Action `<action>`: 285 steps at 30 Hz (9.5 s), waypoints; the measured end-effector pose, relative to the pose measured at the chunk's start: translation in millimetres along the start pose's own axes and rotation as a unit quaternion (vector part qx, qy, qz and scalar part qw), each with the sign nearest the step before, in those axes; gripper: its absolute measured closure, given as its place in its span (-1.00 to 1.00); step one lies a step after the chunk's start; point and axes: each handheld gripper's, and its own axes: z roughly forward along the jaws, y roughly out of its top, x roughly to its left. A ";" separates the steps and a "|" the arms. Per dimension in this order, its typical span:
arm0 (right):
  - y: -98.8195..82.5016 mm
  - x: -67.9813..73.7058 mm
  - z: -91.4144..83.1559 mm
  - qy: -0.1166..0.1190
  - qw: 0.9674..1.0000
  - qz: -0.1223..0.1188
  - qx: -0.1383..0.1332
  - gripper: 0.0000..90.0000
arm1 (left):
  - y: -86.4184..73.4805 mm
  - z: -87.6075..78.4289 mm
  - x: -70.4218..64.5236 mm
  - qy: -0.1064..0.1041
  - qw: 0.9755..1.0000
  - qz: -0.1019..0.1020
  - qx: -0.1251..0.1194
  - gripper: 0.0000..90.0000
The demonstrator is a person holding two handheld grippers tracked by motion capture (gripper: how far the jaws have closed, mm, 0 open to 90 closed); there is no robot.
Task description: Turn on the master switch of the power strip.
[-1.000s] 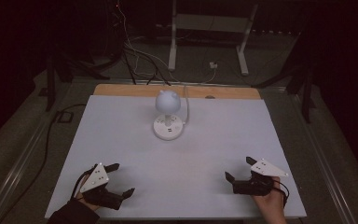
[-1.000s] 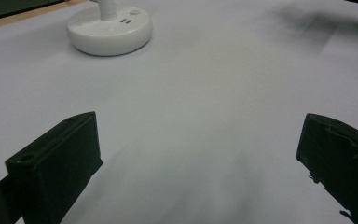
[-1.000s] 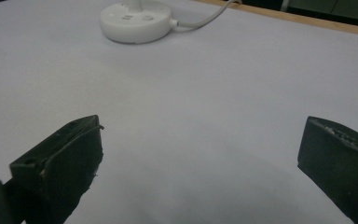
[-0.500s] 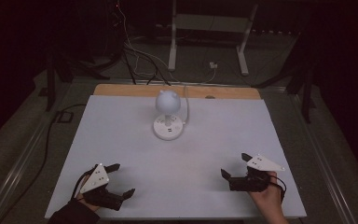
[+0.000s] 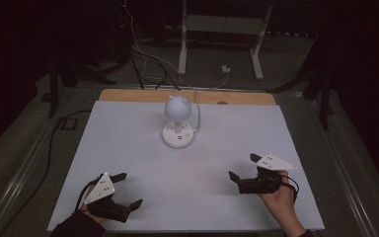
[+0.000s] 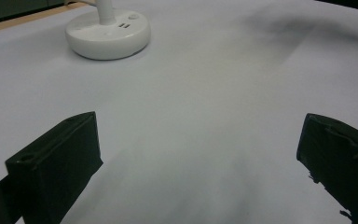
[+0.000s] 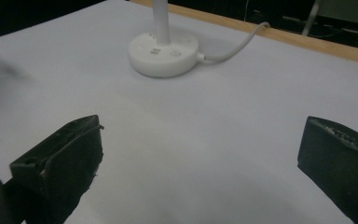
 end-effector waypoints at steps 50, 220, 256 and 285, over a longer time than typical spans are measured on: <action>68.7 22.6 75.3 0.069 0.997 -0.037 -0.018 -1.00 | 0.6 -2.4 -0.1 -0.003 1.000 -0.008 -0.008 -1.00; 79.0 -2.7 227.6 0.117 0.960 -0.214 0.137 1.00 | -1.3 -1.3 -0.1 -0.007 1.000 -0.009 -0.001 -1.00; 77.1 -11.8 203.6 0.188 0.971 -0.110 0.099 0.03 | -0.7 -2.4 0.8 -0.006 1.000 -0.012 -0.005 -1.00; 73.7 -12.4 178.8 0.198 0.963 -0.121 0.133 -1.00 | -0.6 -2.4 0.4 -0.009 1.000 -0.010 -0.004 -1.00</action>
